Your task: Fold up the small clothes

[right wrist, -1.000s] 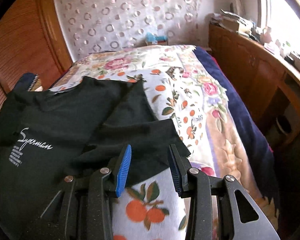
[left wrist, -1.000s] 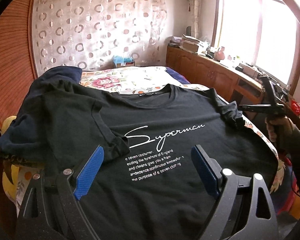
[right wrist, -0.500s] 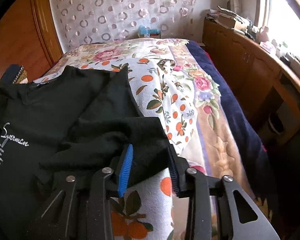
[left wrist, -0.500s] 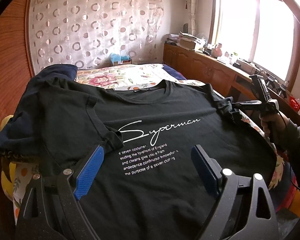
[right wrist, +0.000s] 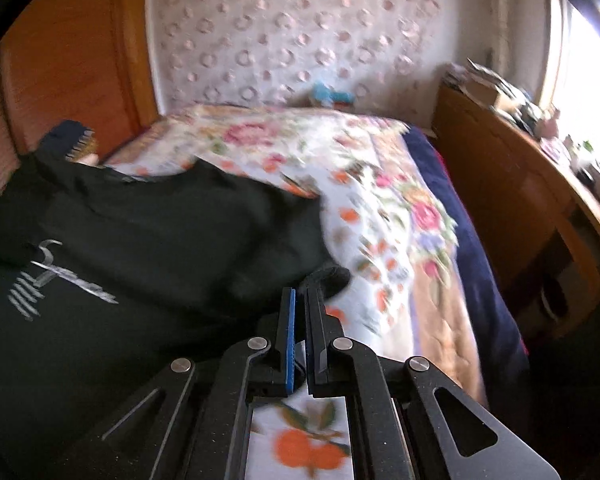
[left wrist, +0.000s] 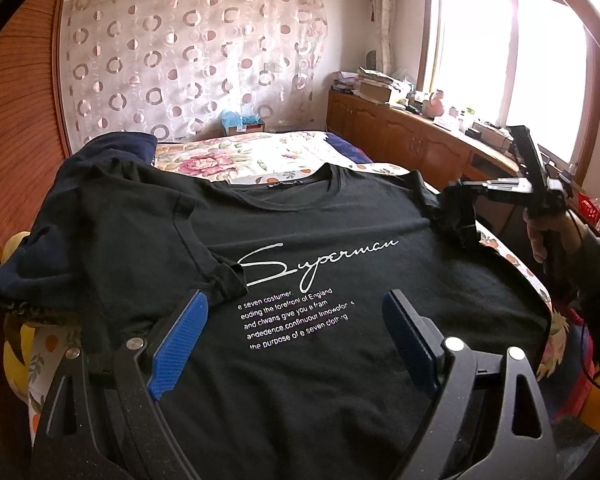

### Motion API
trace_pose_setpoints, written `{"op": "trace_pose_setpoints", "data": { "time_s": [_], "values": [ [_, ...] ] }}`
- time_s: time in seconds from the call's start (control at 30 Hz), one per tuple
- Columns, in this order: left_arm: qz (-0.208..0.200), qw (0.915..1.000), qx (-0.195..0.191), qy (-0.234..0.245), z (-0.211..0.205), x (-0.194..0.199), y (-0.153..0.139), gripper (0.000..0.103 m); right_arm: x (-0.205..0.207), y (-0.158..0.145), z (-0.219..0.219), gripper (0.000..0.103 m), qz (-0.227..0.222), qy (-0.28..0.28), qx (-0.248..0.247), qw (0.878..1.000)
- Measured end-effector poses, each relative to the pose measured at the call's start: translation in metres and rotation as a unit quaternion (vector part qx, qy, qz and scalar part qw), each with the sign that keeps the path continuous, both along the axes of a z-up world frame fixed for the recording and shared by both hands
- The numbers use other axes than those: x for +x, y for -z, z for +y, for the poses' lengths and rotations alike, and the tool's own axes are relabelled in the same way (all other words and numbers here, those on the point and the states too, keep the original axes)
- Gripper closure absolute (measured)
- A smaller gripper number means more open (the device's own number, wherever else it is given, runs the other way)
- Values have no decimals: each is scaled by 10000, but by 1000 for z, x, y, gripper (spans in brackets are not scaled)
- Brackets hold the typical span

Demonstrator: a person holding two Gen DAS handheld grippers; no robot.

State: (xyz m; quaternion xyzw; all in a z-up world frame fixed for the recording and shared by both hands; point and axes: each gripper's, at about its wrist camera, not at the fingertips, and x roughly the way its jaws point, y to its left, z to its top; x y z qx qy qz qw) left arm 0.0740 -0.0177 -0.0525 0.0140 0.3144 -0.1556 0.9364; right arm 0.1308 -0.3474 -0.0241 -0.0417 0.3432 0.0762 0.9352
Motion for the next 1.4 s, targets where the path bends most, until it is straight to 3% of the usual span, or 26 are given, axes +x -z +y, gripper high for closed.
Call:
{"op": "trace_pose_setpoints", "data": {
  "time_s": [0.17, 0.37, 0.47, 0.8, 0.9, 0.97, 1.4],
  "values": [
    [-25, 10000, -21, -14, 2, -1, -1, 13, -4, -25, 55, 99, -269, -672, 89, 9973],
    [-19, 10000, -64, -55, 8, -3, -1, 13, 5, -41, 105, 98, -260, -1210, 425, 9914],
    [-13, 9999, -84, -75, 11, -3, -1, 13, 1, -45, 107, 78, -351, -1206, 370, 9914],
    [-11, 9998, -148, -98, 10, -2, -1, 13, -6, -11, 72, 75, 5, -750, -61, 9972],
    [6, 9999, -125, -84, 9, -2, 1, 13, -5, 3, 64, 66, 185, -637, -39, 9978],
    [18, 9999, -129, -76, 9, -3, 1, 13, -4, 10, 61, 54, 255, -547, -7, 9982],
    [77, 9998, -140, -91, 8, -3, 5, 13, 8, 29, 56, 54, 537, -572, 146, 9968]
  ]
}}
